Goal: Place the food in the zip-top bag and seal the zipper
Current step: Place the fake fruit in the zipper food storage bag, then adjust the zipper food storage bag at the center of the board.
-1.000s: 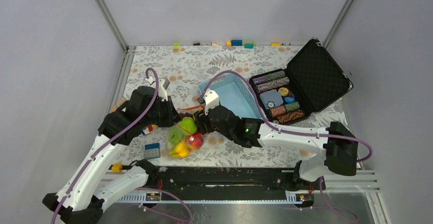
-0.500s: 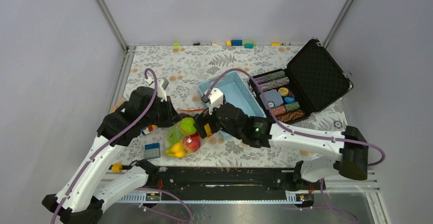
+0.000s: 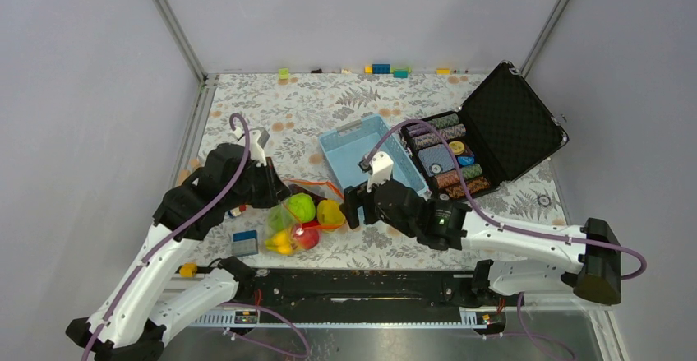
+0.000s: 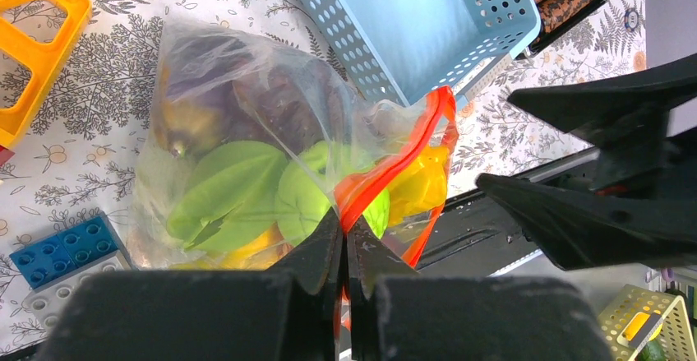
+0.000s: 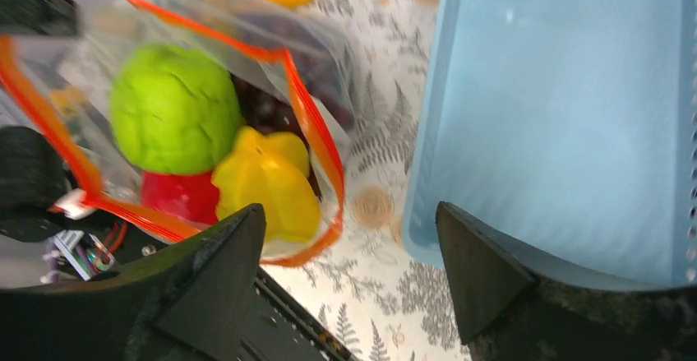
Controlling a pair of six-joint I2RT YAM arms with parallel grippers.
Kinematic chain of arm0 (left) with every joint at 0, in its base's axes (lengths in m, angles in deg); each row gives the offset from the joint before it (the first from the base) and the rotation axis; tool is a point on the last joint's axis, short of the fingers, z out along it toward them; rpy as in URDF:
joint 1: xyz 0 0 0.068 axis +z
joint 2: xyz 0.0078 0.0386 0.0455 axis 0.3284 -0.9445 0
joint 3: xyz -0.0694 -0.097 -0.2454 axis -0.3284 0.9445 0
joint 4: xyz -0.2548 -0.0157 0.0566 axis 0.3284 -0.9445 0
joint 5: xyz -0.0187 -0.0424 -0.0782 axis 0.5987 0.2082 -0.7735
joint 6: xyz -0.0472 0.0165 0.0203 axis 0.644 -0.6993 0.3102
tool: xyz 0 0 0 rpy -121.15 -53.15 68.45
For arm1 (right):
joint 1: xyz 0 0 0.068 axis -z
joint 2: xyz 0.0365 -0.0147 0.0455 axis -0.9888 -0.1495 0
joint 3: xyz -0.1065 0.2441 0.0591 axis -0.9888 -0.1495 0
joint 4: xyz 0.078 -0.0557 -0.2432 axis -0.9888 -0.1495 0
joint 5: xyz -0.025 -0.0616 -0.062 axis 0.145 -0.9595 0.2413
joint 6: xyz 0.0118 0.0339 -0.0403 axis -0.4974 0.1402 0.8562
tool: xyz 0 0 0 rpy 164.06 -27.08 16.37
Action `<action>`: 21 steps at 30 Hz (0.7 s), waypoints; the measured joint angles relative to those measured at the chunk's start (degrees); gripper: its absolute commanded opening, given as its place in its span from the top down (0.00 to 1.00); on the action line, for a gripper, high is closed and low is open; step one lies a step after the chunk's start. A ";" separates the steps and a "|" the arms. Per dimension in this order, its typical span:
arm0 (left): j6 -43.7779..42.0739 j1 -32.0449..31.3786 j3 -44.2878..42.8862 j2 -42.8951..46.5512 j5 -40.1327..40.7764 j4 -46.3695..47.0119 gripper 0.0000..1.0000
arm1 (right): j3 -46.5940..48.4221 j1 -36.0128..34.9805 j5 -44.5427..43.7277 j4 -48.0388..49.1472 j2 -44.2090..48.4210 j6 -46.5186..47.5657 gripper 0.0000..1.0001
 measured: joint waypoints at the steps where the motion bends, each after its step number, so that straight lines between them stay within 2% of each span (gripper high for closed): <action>1: 0.00 0.00 0.00 0.07 -0.02 -0.02 1.00 | -0.98 0.00 0.22 -0.52 -0.04 -0.83 0.22; 8: 0.00 0.00 0.00 0.15 -0.07 -0.02 1.00 | -3.89 0.00 1.86 -1.62 -3.21 -6.14 0.28; 21: -0.02 0.00 0.90 0.68 -0.09 -0.09 1.00 | -2.75 0.00 2.82 1.60 -9.49 -8.85 0.40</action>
